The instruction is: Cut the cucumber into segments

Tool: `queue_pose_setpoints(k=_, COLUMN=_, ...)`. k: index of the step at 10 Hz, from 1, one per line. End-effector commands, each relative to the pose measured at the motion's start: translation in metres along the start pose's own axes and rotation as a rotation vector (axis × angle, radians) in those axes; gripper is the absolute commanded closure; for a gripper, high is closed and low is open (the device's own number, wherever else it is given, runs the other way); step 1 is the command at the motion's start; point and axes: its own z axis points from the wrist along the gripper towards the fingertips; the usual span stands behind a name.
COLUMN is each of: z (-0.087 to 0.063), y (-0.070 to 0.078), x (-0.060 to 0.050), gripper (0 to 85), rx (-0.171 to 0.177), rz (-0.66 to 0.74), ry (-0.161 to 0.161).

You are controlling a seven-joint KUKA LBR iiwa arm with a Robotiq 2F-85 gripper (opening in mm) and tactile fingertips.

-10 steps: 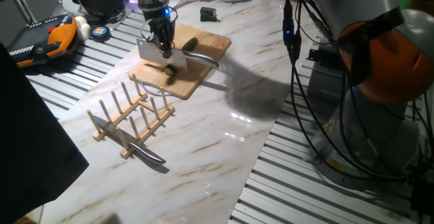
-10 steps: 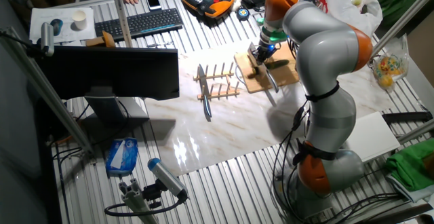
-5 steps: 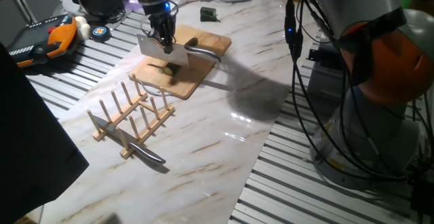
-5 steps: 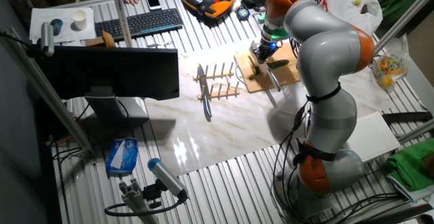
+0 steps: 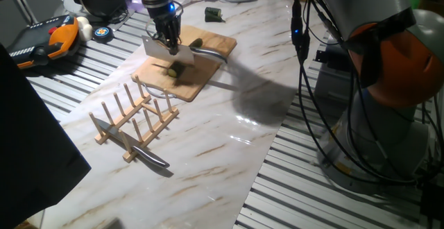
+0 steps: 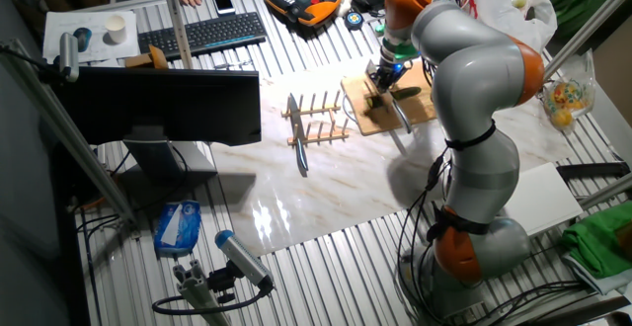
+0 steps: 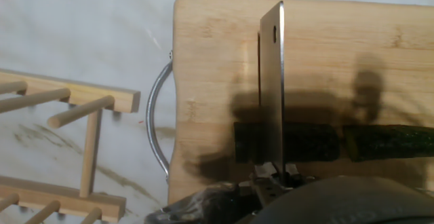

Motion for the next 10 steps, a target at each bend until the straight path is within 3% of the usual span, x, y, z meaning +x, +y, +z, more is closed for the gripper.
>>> queue_pose_setpoints(k=1, z=0.0013, y=-0.0015, x=0.0007, gripper=84.3, rx=-0.004, rz=-0.001, ry=0.000)
queue_pose_setpoints(k=10, z=0.0109, y=-0.0022, x=-0.0056, gripper=84.3, rx=-0.027, rz=-0.008, ry=0.003)
